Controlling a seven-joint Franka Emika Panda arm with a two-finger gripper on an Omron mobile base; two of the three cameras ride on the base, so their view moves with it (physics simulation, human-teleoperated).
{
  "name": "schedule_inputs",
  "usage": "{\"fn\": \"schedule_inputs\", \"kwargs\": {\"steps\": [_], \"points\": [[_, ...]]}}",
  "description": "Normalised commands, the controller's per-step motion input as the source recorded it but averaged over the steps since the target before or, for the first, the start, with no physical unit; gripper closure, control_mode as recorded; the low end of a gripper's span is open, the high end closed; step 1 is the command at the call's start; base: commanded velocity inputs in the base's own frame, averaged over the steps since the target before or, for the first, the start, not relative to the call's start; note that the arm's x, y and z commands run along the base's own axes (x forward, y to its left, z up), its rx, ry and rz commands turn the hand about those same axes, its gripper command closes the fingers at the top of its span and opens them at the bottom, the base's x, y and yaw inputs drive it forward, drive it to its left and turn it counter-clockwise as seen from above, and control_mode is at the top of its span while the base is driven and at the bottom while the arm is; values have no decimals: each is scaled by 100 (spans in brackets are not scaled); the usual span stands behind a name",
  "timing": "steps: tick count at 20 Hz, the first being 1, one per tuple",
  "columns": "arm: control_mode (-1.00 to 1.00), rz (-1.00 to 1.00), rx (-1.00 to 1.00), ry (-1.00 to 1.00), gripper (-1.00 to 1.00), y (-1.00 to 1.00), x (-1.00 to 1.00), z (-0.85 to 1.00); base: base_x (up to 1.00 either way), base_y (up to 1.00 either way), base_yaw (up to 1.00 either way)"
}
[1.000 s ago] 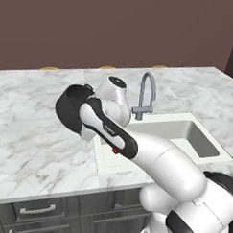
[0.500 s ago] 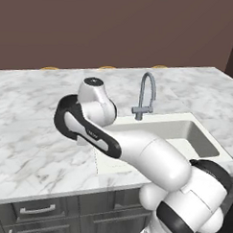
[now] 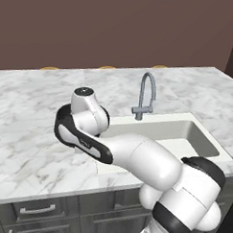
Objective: Dump the bell pepper from the pot into the sink. Then turn on the water and wash the bell pepper. Then turn off the water and put the bell pepper back in the pot.
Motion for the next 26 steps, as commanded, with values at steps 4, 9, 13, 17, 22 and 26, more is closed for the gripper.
{"fn": "schedule_inputs", "kwargs": {"steps": [4, 9, 13, 17, 22, 26], "points": [[-100, 0, -2, 0, 100, 0, 0, -49, 0, 0, 0], [-100, 0, 0, 0, 100, 1, 0, -44, 0, 0, 0], [-100, 0, 0, 2, 100, 1, 0, -37, 0, 0, 0], [-100, 0, 0, 2, 100, 12, 0, -29, 0, 0, 0], [-100, 0, 0, 4, 100, 29, 0, -25, 0, 0, 0], [-100, 0, -1, 5, 100, 33, 1, -18, 0, 0, 0]]}}
